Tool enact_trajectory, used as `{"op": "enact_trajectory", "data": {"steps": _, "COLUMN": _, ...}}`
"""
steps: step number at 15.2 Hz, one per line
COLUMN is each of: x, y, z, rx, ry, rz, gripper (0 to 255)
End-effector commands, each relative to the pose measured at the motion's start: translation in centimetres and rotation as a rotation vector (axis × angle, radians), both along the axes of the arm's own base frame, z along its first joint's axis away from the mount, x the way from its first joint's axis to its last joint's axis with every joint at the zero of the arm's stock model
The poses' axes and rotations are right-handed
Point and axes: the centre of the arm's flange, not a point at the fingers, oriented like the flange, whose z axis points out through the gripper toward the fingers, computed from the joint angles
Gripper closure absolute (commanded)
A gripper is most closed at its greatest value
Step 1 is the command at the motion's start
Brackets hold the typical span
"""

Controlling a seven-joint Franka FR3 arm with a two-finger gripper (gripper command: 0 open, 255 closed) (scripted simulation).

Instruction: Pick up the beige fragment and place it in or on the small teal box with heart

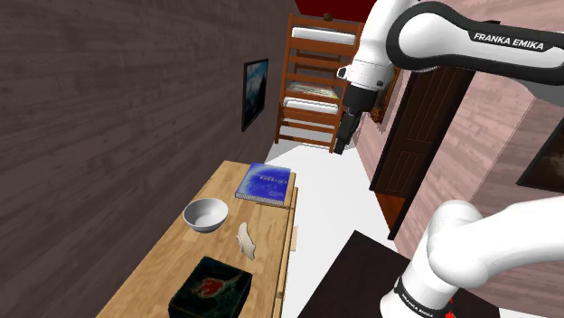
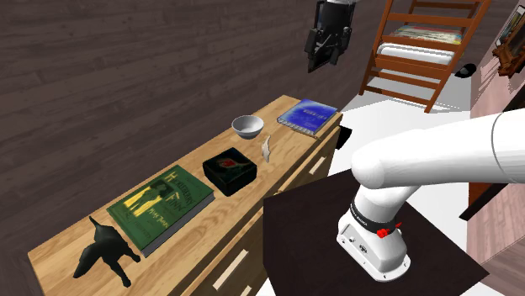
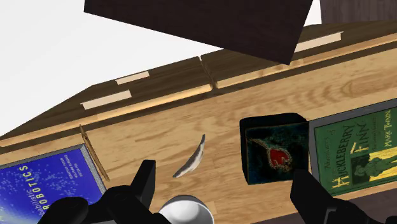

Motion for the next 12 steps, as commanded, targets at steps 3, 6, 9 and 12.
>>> {"op": "enact_trajectory", "data": {"steps": 3, "x": 1.0, "y": 0.0, "z": -2.4, "rx": 0.009, "ry": -0.004, "rz": -0.006, "gripper": 0}}
{"op": "enact_trajectory", "data": {"steps": 6, "x": 2.6, "y": 0.1, "z": -6.0, "rx": 0.023, "ry": -0.010, "rz": -0.016, "gripper": 0}}
{"op": "enact_trajectory", "data": {"steps": 9, "x": 4.2, "y": 0.2, "z": -9.6, "rx": 0.037, "ry": -0.015, "rz": -0.025, "gripper": 0}}
{"op": "enact_trajectory", "data": {"steps": 12, "x": 5.8, "y": 0.4, "z": -13.2, "rx": 0.051, "ry": -0.021, "rz": -0.034, "gripper": 0}}
